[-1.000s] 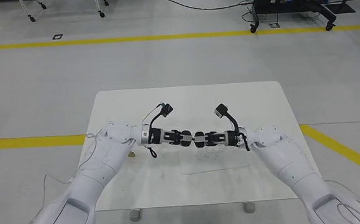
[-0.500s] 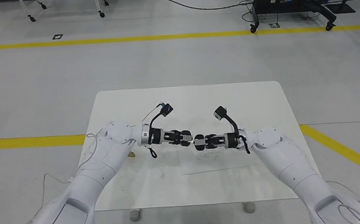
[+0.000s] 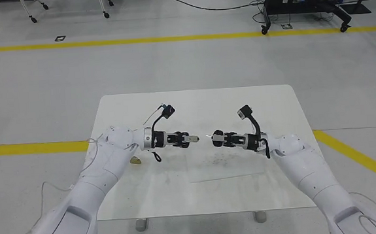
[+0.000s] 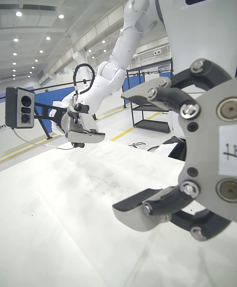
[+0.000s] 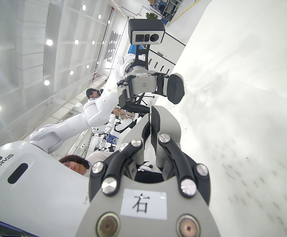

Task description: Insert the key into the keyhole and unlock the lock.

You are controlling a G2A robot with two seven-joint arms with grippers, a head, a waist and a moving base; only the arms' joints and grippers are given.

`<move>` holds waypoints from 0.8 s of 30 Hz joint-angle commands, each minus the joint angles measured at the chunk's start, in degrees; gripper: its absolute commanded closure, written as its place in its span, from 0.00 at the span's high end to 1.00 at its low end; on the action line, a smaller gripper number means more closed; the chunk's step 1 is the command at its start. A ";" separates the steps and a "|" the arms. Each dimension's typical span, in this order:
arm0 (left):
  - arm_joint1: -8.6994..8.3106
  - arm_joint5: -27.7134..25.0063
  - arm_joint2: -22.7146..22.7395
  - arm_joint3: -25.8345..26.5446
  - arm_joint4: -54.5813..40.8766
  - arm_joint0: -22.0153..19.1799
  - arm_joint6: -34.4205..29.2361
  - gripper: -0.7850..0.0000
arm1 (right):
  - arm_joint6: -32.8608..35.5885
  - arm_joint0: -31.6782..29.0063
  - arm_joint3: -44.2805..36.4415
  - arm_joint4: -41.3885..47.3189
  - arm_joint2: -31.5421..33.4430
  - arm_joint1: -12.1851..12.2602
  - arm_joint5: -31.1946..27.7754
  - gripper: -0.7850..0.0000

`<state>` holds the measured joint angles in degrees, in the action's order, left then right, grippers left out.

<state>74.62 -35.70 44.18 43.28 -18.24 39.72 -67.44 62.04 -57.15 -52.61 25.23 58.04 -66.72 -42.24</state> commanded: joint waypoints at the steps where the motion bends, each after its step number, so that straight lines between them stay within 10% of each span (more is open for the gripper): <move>1: 0.00 0.00 0.00 0.00 0.00 0.00 0.00 1.00 | 0.00 0.00 0.00 0.00 0.00 0.00 0.00 0.00; 7: -0.32 7.64 -1.29 8.14 13.91 -0.61 9.64 1.00 | 0.00 0.00 0.00 0.00 0.00 0.00 0.00 0.00; 19: -13.85 -5.54 23.71 34.21 38.46 12.95 4.39 1.00 | 0.00 0.00 0.00 0.00 0.00 0.00 0.00 0.00; 24: -15.47 -7.42 29.14 35.57 34.88 16.18 6.72 1.00 | 0.00 0.00 0.00 0.00 0.00 0.00 0.00 0.00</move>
<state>59.07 -43.20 74.44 78.93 15.43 56.14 -60.55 62.04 -57.15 -52.61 25.23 58.04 -66.72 -42.25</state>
